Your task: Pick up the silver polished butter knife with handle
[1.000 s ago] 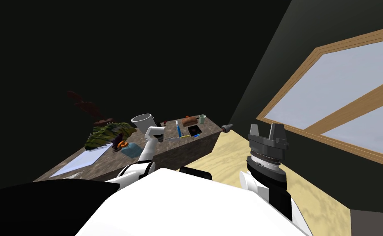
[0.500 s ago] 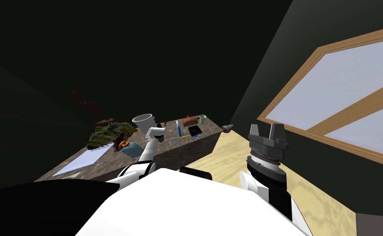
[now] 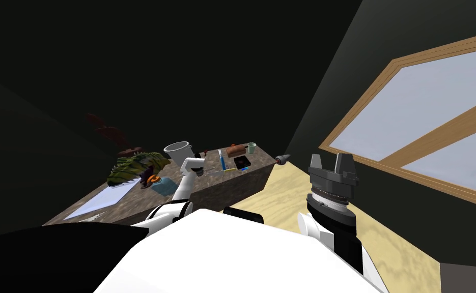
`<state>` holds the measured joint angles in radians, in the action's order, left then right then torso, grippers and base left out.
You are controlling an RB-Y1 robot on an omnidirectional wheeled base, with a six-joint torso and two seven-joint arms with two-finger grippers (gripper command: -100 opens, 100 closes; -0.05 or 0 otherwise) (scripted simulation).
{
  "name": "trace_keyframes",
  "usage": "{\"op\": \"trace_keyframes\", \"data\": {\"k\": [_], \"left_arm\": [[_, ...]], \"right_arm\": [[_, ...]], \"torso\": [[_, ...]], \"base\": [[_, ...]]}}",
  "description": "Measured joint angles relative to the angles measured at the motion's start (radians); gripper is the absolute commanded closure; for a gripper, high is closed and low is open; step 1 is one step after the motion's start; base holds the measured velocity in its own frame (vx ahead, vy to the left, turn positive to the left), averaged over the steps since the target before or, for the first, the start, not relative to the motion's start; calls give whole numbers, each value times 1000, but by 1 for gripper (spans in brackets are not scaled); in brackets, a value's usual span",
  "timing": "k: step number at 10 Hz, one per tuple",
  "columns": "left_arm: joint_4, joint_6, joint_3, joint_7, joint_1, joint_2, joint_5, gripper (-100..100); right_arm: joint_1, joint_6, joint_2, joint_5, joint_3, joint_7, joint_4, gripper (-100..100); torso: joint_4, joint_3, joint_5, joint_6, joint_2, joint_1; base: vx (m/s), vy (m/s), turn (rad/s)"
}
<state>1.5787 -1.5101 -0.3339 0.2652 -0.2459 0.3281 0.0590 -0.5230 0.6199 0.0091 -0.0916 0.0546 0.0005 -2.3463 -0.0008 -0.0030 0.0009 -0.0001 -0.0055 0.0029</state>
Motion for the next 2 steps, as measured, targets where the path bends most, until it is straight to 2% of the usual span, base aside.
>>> {"op": "trace_keyframes", "data": {"k": [1, 2], "left_arm": [[12, -19, -2, -1, -6, 4, -1, 100], [14, -23, -2, -1, -7, 5, -1, 0]], "right_arm": [[0, 0, 0, 0, 0, 0, 0, 0], [0, 0, 0, 0, 0, 0, 0, 0]], "torso": [[0, 0, 0, 0, 1, -1], [0, 0, 0, 0, 0, 0]], "base": [[-6, -5, -6], [0, 0, 0]]}}
